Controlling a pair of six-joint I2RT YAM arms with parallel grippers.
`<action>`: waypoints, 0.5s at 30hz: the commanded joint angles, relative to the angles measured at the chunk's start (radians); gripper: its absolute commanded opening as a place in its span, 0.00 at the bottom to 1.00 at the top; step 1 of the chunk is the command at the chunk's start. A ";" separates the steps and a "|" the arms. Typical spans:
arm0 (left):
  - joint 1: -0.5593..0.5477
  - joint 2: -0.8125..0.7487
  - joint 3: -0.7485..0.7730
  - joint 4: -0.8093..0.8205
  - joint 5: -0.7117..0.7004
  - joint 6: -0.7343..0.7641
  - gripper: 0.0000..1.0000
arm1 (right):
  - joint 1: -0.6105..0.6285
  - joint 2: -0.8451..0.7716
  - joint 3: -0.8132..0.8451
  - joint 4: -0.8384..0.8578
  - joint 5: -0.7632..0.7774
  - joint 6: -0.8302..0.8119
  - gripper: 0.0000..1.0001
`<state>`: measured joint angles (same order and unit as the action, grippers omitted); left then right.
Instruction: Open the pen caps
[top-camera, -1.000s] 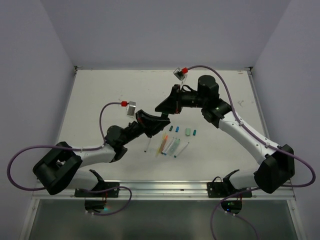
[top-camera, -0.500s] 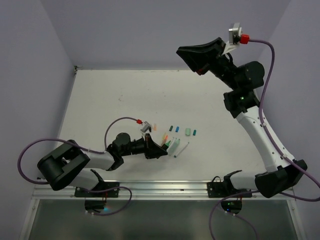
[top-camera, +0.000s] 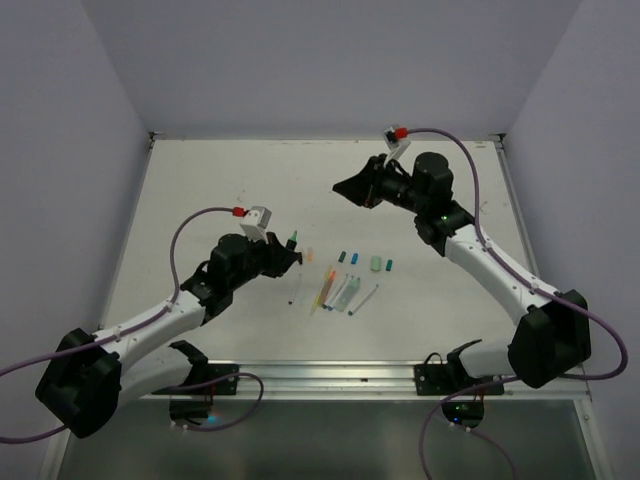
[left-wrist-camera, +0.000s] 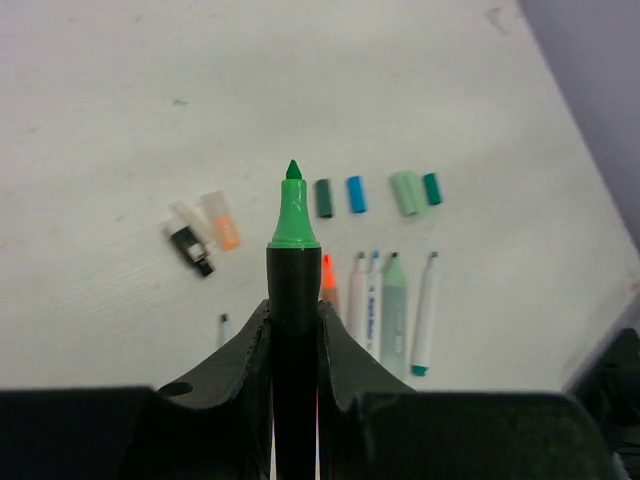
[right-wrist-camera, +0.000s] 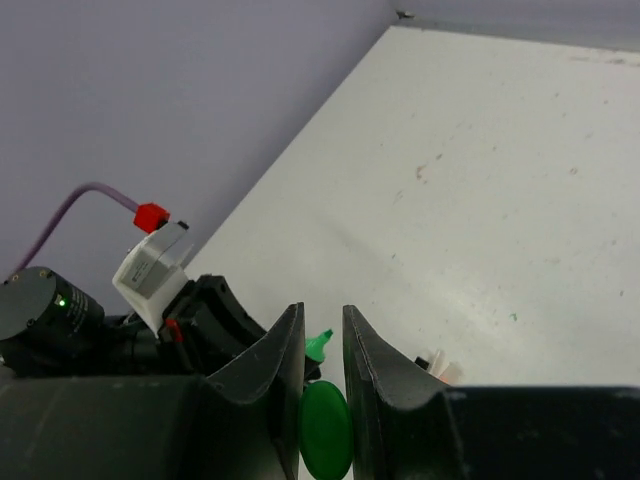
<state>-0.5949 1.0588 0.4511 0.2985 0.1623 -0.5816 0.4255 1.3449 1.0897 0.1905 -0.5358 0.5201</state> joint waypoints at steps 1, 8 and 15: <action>0.007 0.010 0.031 -0.297 -0.243 0.089 0.00 | 0.070 0.026 -0.017 0.000 0.075 -0.042 0.00; 0.007 0.095 -0.038 -0.295 -0.257 0.042 0.06 | 0.180 0.172 -0.062 0.187 0.145 0.018 0.00; 0.007 0.115 -0.061 -0.285 -0.248 0.042 0.18 | 0.234 0.348 -0.054 0.349 0.172 0.055 0.00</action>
<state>-0.5945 1.1728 0.3943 0.0021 -0.0616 -0.5484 0.6388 1.6440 1.0279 0.3916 -0.4000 0.5488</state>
